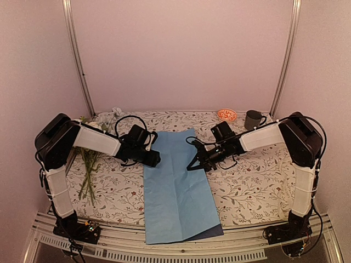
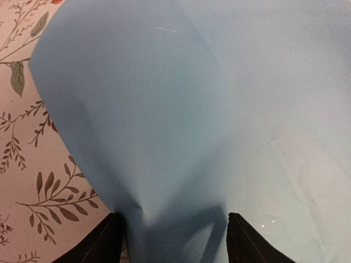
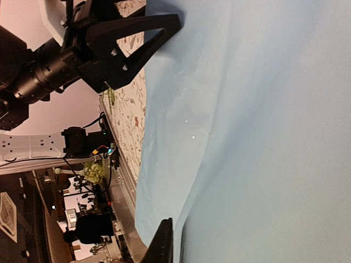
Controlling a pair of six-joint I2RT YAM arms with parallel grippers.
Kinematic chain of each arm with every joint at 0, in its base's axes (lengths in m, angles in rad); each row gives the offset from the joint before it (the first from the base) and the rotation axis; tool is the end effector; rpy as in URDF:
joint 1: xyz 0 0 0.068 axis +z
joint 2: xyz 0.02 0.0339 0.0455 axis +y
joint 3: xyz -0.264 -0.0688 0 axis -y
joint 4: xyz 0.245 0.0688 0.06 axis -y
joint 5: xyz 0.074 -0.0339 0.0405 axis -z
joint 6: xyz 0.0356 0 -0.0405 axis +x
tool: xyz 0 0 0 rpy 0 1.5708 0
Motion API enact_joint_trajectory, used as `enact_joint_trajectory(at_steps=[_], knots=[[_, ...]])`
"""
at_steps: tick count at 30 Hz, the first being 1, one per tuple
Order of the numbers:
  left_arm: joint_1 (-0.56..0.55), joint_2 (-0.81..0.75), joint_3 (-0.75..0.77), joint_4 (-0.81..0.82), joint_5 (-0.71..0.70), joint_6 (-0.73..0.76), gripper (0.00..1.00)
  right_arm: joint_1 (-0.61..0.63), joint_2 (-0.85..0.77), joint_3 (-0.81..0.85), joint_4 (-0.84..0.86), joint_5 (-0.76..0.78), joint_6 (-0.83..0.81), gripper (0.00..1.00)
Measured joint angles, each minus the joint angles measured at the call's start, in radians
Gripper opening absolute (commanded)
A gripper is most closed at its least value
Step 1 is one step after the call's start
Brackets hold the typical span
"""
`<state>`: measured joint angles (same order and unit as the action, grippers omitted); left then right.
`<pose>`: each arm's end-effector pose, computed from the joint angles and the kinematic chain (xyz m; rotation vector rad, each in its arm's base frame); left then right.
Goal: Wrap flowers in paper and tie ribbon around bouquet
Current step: Pick up the folded wrapping paper from the center of the board, then pass from the right arm to the left
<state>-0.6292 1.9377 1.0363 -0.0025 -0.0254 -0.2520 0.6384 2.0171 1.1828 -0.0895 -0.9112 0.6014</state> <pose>0.3090 -0.2238 0.1189 0.4591 2.4643 -0.3415 0.3050 0.2614 0.1340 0.4857 -2.6494 -1.5777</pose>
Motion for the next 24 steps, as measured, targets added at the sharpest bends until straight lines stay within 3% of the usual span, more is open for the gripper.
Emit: enact_joint_trajectory(at_steps=[6,10,13,15,19,24], knots=[[0.000,-0.016,-0.021,0.023,0.018,0.000,0.66,0.020,-0.021,0.002,-0.023,0.035,0.016,0.00],[-0.016,-0.132,-0.085,-0.050,0.016,0.011,0.72,0.020,-0.084,0.006,-0.024,0.053,0.044,0.00],[-0.061,-0.332,-0.115,-0.069,-0.011,0.055,0.84,0.020,-0.177,0.037,-0.018,0.084,0.087,0.00],[-0.108,-0.488,-0.126,-0.032,-0.008,0.101,0.98,0.020,-0.241,0.063,-0.001,0.114,0.116,0.00],[-0.236,-0.783,-0.201,0.100,0.090,0.229,0.99,0.019,-0.373,0.085,0.060,0.194,0.191,0.00],[-0.418,-0.959,-0.378,0.131,0.175,0.393,0.99,0.019,-0.454,0.087,0.106,0.281,0.262,0.00]])
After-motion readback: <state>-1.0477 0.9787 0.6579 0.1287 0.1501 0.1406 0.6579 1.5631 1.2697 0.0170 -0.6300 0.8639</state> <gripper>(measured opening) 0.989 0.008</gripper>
